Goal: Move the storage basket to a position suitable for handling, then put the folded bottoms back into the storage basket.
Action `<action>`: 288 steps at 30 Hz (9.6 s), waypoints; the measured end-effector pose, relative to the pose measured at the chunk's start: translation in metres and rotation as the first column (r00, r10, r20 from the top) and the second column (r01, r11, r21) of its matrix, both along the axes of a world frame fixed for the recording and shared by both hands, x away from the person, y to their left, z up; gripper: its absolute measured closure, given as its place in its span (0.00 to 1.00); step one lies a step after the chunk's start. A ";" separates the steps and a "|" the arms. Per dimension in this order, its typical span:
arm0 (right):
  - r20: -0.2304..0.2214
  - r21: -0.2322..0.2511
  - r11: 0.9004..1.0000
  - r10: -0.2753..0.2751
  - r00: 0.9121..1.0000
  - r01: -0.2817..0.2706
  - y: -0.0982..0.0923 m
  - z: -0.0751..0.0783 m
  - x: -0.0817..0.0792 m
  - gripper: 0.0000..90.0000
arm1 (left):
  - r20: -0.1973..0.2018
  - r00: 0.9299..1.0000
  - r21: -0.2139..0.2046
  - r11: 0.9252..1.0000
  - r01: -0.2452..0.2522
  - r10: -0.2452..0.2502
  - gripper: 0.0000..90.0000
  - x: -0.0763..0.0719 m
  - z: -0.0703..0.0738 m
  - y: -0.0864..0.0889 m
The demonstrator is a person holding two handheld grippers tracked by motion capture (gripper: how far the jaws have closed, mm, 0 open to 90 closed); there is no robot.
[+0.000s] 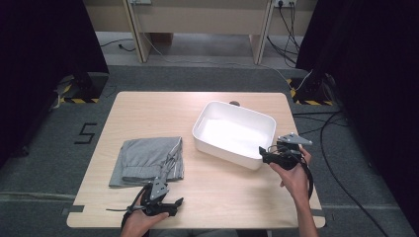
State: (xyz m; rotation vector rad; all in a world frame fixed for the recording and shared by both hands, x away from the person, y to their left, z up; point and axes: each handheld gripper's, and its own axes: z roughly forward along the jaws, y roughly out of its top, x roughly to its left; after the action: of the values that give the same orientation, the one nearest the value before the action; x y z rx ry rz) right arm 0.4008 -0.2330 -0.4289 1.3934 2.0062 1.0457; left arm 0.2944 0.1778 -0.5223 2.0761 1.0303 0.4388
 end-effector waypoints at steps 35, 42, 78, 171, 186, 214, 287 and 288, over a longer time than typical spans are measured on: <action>-0.058 -0.014 0.997 0.072 0.996 -0.073 -0.010 -0.021 0.017 0.61 | 0.000 1.000 0.000 1.000 0.000 0.000 0.23 0.000 0.000 0.000; -0.060 -0.017 0.995 0.092 0.994 -0.093 -0.019 -0.020 0.014 0.63 | 0.000 1.000 0.000 1.000 0.000 0.000 0.23 0.000 0.000 0.000; -0.041 -0.034 0.991 0.127 0.991 -0.128 -0.067 -0.020 -0.007 0.68 | 0.000 1.000 0.000 1.000 0.000 0.000 0.23 0.000 0.000 0.000; 0.029 0.018 0.842 0.538 0.842 -0.539 0.245 -0.019 -0.033 0.31 | 0.035 0.977 -0.127 0.970 -0.205 0.211 0.26 0.027 0.056 0.093; 0.010 0.007 0.861 0.508 0.861 -0.508 0.267 -0.032 -0.020 0.32 | 0.037 0.956 -0.137 0.949 -0.285 0.292 0.26 0.040 0.061 0.118; -0.043 0.024 0.894 0.448 0.893 -0.447 0.280 -0.050 0.001 0.27 | -0.055 0.906 -0.136 0.896 -0.423 0.419 0.26 0.077 0.041 0.154; -0.183 0.093 0.909 0.417 0.890 -0.407 0.271 -0.085 -0.031 0.17 | -0.145 0.934 -0.060 0.939 -0.338 0.327 0.39 0.036 0.010 0.139; -0.180 0.079 0.908 0.419 0.890 -0.412 0.273 -0.086 -0.031 0.17 | -0.149 0.937 -0.066 0.942 -0.329 0.317 0.44 0.036 0.011 0.138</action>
State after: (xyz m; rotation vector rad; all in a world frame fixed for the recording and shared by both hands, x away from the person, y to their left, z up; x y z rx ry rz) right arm 0.3698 0.0396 -0.5145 1.1425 2.5178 1.1653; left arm 0.3302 0.3161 -0.5116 1.8801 1.4578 0.4085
